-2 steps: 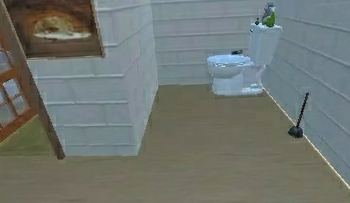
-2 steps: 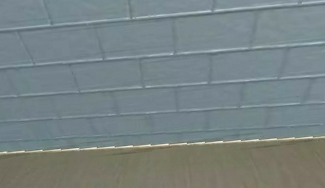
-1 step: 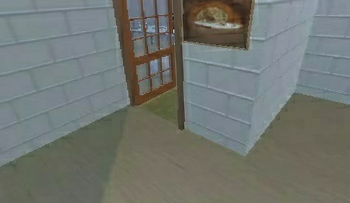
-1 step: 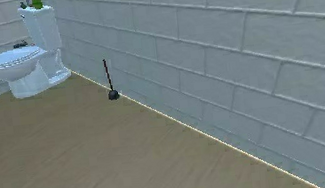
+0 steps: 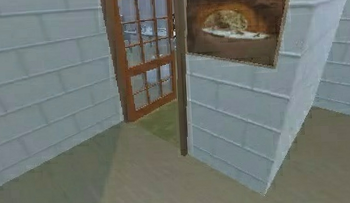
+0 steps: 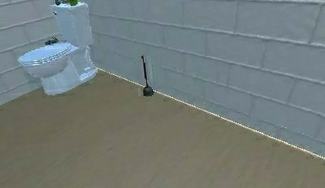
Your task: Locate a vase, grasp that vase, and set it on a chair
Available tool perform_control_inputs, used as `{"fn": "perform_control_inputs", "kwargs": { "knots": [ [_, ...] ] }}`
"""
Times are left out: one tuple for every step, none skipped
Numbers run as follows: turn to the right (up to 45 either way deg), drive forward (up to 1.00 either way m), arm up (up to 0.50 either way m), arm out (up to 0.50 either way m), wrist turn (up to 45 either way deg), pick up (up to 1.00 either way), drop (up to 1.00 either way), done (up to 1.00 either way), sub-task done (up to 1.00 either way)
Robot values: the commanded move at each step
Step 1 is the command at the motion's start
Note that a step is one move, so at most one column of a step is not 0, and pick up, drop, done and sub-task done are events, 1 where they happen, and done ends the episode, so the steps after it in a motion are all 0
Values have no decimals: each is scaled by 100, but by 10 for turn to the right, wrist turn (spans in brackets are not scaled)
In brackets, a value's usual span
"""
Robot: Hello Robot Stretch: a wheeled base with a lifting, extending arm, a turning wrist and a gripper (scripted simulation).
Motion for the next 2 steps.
{"fn": "perform_control_inputs", "kwargs": {
  "knots": [
    [-180,0,0,0,0,0,0,0,0],
    [0,100,0,0,0,0,0,0,0]
  ]
}}
